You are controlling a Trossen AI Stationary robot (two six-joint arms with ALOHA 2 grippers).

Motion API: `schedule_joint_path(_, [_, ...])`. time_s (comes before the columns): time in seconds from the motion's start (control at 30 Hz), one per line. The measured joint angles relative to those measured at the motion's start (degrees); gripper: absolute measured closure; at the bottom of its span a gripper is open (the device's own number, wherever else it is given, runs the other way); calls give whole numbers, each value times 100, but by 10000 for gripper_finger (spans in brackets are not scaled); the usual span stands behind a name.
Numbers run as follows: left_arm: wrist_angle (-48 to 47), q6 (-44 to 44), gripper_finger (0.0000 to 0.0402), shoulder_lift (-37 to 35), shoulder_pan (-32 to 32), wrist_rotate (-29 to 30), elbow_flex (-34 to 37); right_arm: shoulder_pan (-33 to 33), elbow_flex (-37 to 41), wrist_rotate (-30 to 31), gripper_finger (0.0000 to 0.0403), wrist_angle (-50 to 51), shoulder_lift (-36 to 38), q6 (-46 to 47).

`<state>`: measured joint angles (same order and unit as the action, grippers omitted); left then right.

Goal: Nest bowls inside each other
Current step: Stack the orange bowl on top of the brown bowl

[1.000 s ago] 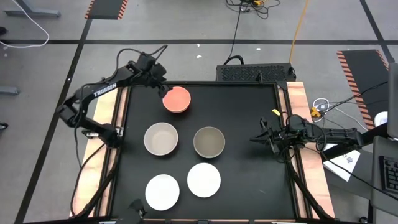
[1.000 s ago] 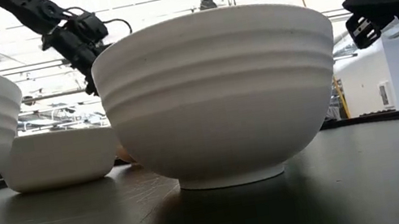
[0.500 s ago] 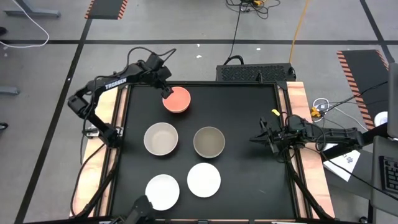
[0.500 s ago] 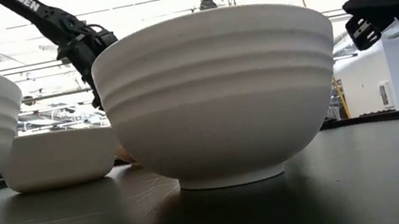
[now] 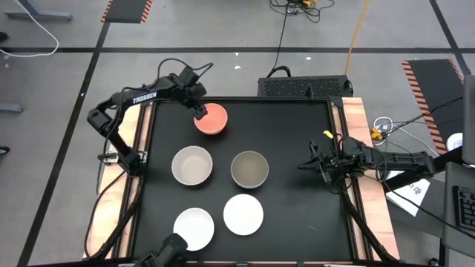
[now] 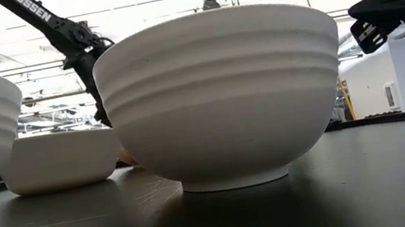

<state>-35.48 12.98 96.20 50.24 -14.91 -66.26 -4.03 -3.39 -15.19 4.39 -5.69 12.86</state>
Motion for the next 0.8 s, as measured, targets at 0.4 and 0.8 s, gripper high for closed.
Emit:
schedule_joint_path(0.4, [-29,3,69,214,0,-3,0,1,0,0,403,1,0,0])
schedule_joint_path(0.8, [-118,-3,69,212,-11,-5,0,2,-1,-1,403,1,0,15])
